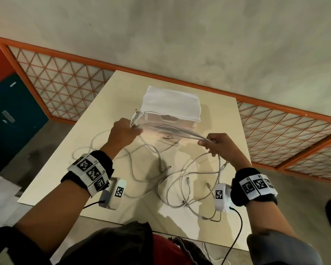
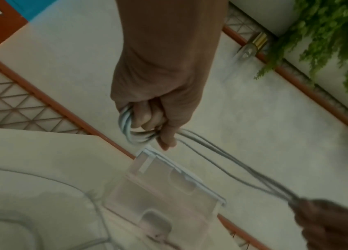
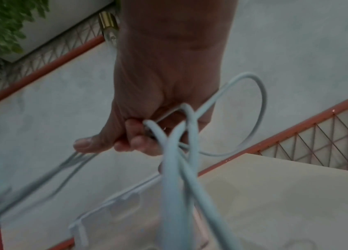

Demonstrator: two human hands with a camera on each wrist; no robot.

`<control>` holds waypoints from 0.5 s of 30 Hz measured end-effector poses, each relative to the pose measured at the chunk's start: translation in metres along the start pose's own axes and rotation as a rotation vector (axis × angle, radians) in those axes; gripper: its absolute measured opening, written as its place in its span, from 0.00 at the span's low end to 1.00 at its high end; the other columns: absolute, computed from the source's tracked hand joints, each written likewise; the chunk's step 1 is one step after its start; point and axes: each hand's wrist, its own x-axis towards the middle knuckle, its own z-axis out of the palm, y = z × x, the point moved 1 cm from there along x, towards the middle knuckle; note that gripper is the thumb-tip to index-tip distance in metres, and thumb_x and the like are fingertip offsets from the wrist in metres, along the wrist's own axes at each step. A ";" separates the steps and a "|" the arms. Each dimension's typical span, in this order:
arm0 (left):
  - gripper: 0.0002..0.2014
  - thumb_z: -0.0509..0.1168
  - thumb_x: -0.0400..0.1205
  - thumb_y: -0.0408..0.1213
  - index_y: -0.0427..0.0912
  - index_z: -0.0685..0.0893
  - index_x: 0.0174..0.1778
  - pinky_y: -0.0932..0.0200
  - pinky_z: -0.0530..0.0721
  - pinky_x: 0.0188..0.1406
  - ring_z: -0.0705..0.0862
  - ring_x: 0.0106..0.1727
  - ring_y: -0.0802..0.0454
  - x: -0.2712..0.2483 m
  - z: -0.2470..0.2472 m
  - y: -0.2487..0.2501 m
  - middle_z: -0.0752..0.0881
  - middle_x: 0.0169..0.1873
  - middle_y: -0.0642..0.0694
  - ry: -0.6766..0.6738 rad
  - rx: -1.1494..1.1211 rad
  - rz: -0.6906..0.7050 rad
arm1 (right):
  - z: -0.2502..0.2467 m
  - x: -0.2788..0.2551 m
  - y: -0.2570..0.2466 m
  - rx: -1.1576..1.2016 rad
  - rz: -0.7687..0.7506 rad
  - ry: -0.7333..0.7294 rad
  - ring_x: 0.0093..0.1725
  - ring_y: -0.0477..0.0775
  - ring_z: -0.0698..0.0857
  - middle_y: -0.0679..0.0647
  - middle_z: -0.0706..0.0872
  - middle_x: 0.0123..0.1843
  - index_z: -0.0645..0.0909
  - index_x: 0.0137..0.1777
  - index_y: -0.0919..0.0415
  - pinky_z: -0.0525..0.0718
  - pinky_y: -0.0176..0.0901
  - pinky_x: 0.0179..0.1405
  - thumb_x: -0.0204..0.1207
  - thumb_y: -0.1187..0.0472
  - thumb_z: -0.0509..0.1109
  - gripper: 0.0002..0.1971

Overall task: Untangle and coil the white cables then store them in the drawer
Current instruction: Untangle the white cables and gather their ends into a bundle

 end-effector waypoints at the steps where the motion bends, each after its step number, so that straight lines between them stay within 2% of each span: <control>1: 0.25 0.78 0.71 0.41 0.26 0.81 0.55 0.56 0.77 0.48 0.84 0.59 0.38 -0.001 0.003 -0.005 0.86 0.52 0.33 -0.066 0.057 -0.022 | -0.002 0.000 -0.004 0.013 -0.014 -0.008 0.21 0.45 0.72 0.47 0.75 0.21 0.80 0.31 0.64 0.72 0.34 0.25 0.72 0.52 0.75 0.17; 2: 0.26 0.80 0.68 0.40 0.28 0.81 0.55 0.56 0.78 0.47 0.85 0.55 0.38 -0.002 0.004 -0.009 0.86 0.48 0.36 -0.156 0.095 -0.019 | -0.004 -0.001 -0.007 0.022 -0.025 -0.022 0.21 0.44 0.70 0.47 0.72 0.21 0.80 0.31 0.64 0.70 0.32 0.24 0.74 0.51 0.74 0.17; 4: 0.29 0.84 0.61 0.41 0.32 0.82 0.52 0.58 0.75 0.34 0.82 0.37 0.47 -0.006 0.008 -0.009 0.80 0.32 0.47 -0.299 0.053 0.027 | -0.007 0.000 -0.012 -0.001 -0.034 -0.052 0.21 0.43 0.67 0.49 0.70 0.22 0.80 0.31 0.62 0.66 0.31 0.23 0.75 0.49 0.71 0.19; 6: 0.30 0.85 0.57 0.45 0.39 0.81 0.49 0.62 0.71 0.31 0.75 0.30 0.56 -0.012 0.008 -0.001 0.76 0.27 0.54 -0.319 -0.151 0.070 | -0.006 0.003 -0.013 -0.129 -0.032 -0.079 0.22 0.41 0.68 0.49 0.71 0.24 0.80 0.30 0.61 0.67 0.33 0.26 0.76 0.46 0.70 0.20; 8: 0.26 0.82 0.64 0.46 0.45 0.81 0.54 0.68 0.72 0.32 0.73 0.26 0.64 -0.020 0.009 0.015 0.77 0.23 0.60 -0.251 -0.349 0.158 | -0.002 0.005 -0.015 -0.269 -0.020 -0.107 0.25 0.44 0.71 0.50 0.73 0.24 0.79 0.29 0.60 0.69 0.37 0.30 0.76 0.46 0.69 0.20; 9: 0.22 0.78 0.69 0.45 0.46 0.82 0.56 0.69 0.71 0.32 0.72 0.24 0.65 -0.025 0.009 0.025 0.78 0.22 0.59 -0.248 -0.388 0.218 | 0.000 0.006 -0.018 -0.311 -0.025 -0.128 0.26 0.45 0.72 0.50 0.74 0.24 0.79 0.28 0.59 0.69 0.38 0.31 0.76 0.46 0.70 0.20; 11: 0.18 0.69 0.78 0.47 0.46 0.82 0.63 0.66 0.75 0.35 0.75 0.27 0.64 -0.035 0.014 0.045 0.83 0.31 0.54 -0.332 -0.373 0.313 | 0.008 0.006 -0.027 -0.335 -0.071 -0.195 0.24 0.41 0.73 0.49 0.74 0.24 0.80 0.28 0.58 0.69 0.37 0.31 0.75 0.47 0.71 0.19; 12: 0.18 0.65 0.81 0.49 0.47 0.81 0.65 0.67 0.75 0.31 0.76 0.26 0.64 -0.041 0.019 0.054 0.82 0.33 0.53 -0.413 -0.363 0.306 | 0.013 0.005 -0.034 -0.328 -0.114 -0.232 0.24 0.41 0.72 0.48 0.75 0.24 0.81 0.29 0.59 0.68 0.37 0.31 0.74 0.47 0.72 0.18; 13: 0.19 0.60 0.83 0.52 0.49 0.80 0.67 0.67 0.72 0.22 0.72 0.22 0.63 -0.044 0.025 0.058 0.78 0.29 0.53 -0.505 -0.359 0.253 | 0.018 0.005 -0.041 -0.304 -0.159 -0.262 0.24 0.40 0.72 0.47 0.75 0.24 0.82 0.31 0.60 0.68 0.36 0.31 0.73 0.49 0.74 0.17; 15: 0.22 0.53 0.83 0.60 0.53 0.78 0.65 0.69 0.60 0.14 0.61 0.17 0.61 -0.052 0.037 0.062 0.65 0.22 0.55 -0.679 -0.387 0.114 | 0.026 0.005 -0.055 -0.223 -0.239 -0.300 0.25 0.40 0.71 0.43 0.75 0.24 0.83 0.34 0.60 0.67 0.34 0.31 0.73 0.53 0.75 0.12</control>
